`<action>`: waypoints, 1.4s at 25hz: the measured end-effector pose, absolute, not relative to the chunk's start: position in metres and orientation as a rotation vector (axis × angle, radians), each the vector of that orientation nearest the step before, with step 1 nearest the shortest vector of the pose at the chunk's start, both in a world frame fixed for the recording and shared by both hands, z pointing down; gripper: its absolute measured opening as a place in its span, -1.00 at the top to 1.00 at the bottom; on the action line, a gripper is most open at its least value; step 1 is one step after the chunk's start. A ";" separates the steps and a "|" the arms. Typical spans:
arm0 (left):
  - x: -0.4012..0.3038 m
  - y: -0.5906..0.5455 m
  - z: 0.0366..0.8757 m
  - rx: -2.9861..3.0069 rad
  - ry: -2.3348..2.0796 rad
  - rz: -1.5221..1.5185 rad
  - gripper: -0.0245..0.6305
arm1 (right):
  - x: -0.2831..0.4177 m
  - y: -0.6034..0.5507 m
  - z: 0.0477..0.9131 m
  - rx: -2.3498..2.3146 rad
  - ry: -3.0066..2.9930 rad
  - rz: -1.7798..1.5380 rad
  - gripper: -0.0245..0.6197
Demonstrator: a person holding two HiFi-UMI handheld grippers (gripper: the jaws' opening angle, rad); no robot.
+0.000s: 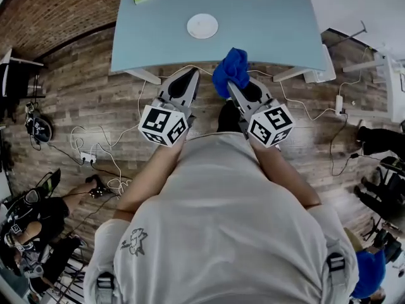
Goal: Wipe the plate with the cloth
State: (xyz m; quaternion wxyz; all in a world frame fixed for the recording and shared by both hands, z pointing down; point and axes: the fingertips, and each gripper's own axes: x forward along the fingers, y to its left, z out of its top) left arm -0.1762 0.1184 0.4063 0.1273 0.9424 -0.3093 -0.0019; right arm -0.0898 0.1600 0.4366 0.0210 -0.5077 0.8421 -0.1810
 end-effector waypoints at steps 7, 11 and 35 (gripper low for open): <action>-0.150 0.043 0.411 2.672 -0.989 -0.012 0.91 | -0.068 0.074 0.437 -1.440 2.725 -0.592 0.68; -0.129 -0.004 0.417 2.596 -1.017 -0.017 0.91 | -0.041 0.016 0.435 -1.380 2.753 -0.628 0.68; -0.118 -0.139 0.552 2.205 -1.253 0.295 0.90 | -0.006 -0.161 0.526 -1.068 3.077 -0.854 0.68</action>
